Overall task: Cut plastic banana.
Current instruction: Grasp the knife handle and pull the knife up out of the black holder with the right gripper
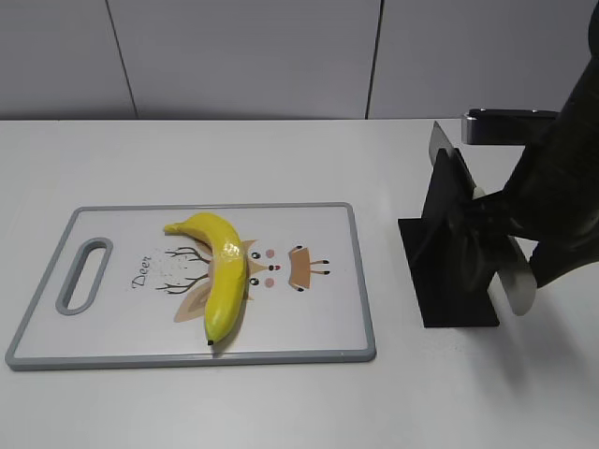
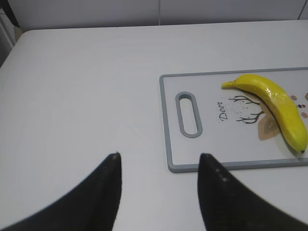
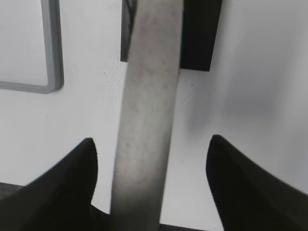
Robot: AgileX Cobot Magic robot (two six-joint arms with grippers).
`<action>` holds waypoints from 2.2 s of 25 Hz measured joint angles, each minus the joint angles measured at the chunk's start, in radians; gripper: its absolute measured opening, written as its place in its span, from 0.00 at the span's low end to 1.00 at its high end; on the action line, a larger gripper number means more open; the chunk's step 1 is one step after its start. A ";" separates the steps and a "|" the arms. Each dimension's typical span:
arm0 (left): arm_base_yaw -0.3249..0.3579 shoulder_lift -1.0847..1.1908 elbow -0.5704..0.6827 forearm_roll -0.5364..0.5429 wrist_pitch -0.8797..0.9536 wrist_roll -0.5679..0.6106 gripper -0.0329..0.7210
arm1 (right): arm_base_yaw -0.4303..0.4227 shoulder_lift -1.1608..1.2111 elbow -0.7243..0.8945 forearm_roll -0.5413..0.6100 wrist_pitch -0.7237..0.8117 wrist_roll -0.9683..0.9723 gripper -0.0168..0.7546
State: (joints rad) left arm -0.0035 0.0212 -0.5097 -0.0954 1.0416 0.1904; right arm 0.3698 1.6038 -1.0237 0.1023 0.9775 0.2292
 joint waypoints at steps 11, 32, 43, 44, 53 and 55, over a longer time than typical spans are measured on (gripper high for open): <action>0.000 0.000 0.000 0.000 0.000 0.000 0.69 | 0.000 0.038 0.001 0.002 -0.030 0.004 0.42; 0.000 0.000 0.000 -0.003 0.000 0.003 0.69 | 0.001 -0.060 0.001 0.016 0.011 0.002 0.24; 0.000 0.000 0.000 -0.003 0.000 0.004 0.69 | 0.001 -0.225 -0.019 -0.025 0.020 0.000 0.24; 0.000 0.000 0.000 -0.003 0.000 0.004 0.69 | 0.001 -0.238 -0.028 -0.025 0.020 0.000 0.24; 0.000 0.015 -0.006 0.000 -0.013 0.008 0.69 | 0.001 -0.272 -0.114 -0.026 0.030 -0.236 0.24; 0.000 0.048 -0.026 -0.001 -0.047 0.055 0.69 | 0.001 -0.268 -0.137 -0.026 0.040 -0.344 0.24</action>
State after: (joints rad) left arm -0.0035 0.0691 -0.5356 -0.0963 0.9948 0.2454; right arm 0.3708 1.3357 -1.1609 0.0761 1.0175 -0.1150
